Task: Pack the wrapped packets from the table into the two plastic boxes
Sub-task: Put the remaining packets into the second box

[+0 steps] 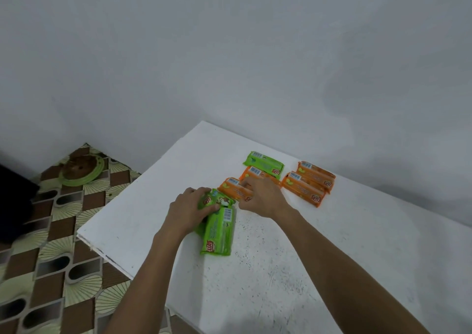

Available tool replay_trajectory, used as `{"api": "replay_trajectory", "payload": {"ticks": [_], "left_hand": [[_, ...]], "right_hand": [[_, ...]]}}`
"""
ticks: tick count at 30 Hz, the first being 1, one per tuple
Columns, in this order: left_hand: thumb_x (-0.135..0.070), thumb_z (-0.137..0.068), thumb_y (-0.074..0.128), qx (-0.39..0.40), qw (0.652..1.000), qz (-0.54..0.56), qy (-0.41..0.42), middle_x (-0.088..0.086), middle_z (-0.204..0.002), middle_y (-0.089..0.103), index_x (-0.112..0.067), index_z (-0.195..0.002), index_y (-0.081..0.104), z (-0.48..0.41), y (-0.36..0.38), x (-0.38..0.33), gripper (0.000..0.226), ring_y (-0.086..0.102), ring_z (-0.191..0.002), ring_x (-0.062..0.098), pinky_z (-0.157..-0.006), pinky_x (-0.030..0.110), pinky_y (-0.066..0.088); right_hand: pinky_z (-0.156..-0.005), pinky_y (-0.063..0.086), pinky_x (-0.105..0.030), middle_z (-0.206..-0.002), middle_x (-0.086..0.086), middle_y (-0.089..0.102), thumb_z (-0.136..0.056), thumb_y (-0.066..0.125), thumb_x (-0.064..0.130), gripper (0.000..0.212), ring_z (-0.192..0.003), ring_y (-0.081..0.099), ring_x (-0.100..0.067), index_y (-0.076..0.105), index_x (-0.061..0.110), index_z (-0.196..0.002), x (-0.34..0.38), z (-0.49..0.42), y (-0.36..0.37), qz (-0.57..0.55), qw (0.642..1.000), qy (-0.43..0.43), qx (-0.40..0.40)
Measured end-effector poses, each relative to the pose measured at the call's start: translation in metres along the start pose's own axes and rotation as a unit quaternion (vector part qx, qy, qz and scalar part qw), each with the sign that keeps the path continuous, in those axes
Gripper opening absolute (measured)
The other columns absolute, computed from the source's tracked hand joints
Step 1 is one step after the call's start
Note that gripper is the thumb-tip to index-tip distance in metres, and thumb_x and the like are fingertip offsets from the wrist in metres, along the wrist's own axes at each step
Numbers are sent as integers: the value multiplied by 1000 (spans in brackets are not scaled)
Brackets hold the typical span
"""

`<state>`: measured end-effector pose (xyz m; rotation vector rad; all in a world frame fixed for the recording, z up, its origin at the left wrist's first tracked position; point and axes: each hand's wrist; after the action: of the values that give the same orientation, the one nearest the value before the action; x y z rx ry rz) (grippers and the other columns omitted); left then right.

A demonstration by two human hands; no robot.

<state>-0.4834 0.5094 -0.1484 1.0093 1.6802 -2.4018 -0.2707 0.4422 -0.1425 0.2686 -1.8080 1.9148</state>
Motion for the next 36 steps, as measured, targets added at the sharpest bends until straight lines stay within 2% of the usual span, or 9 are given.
{"api": "replay_trajectory", "payload": {"ticks": [2,6,11,16,19,22,28,32,36], "left_hand": [[-60,-81,61,-29,1000,3,9,-2,-123,54,-36,-134,48,2,-3,-1,60,54,-110,20,-87,38,47],[-57,-77,69,-99,993,44,54,-7,-123,54,-35,-132,51,8,-8,-11,62,54,-110,15,-86,34,46],[-53,-69,78,-149,973,159,76,-18,-113,54,-46,-125,49,21,-14,-37,64,56,-104,6,-83,32,50],[-37,-74,81,-207,911,346,84,-24,-121,55,-42,-127,52,38,-18,-68,60,56,-106,-8,-73,6,47],[-24,-82,75,-186,847,493,66,-9,-120,60,-39,-127,54,46,-16,-83,51,64,-103,4,-68,22,57],[-13,-92,63,-161,805,570,30,5,-112,65,-34,-128,53,51,-9,-91,43,71,-91,15,-69,40,60],[1,-96,41,-75,721,688,-20,16,-102,65,-21,-133,51,57,11,-107,44,66,-92,29,-60,32,59],[9,-91,36,-18,711,703,-10,11,-101,69,-17,-133,51,67,30,-135,52,65,-97,30,-75,44,60],[11,-86,33,33,714,700,-5,14,-105,64,-5,-128,52,79,49,-167,49,66,-89,26,-74,43,59]], "right_hand": [[-63,43,-25,-89,12,60,-78,70,36,44,-80,57,-9,62,22,-120,-3,7,-7,-93,995,28,-9],[-82,55,-35,-110,-2,67,-85,68,29,43,-95,66,-16,59,31,-127,-9,25,-22,-300,949,95,16],[-86,58,-35,-128,-1,60,-94,54,9,41,-111,63,-24,56,28,-130,-11,50,-38,-523,846,90,56],[-98,50,-53,-124,-12,66,-81,48,5,58,-115,63,-30,49,24,-137,-19,75,-50,-657,746,50,91],[-99,48,-57,-126,-16,65,-88,55,4,51,-116,63,-35,48,16,-137,-22,86,-56,-685,725,51,48],[-94,49,-62,-129,-11,64,-94,61,11,42,-115,64,-33,52,17,-134,-31,96,-61,-673,732,101,-22],[-84,57,-56,-118,-7,70,-87,72,12,41,-107,68,-28,59,20,-125,-55,135,-85,-615,771,124,-109],[-71,58,-35,-107,-10,72,-83,76,18,32,-95,72,-25,60,16,-110,-75,170,-105,-532,823,145,-135],[-66,57,-32,-103,-15,72,-83,76,13,36,-89,73,-27,57,8,-112,-97,207,-121,-522,826,158,-144]]}}
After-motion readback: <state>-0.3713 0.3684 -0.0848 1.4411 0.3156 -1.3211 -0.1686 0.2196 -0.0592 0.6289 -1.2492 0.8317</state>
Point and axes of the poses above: each hand's wrist, its own z-axis away from the middle knuckle, its own y-axis out of the palm, x = y × z
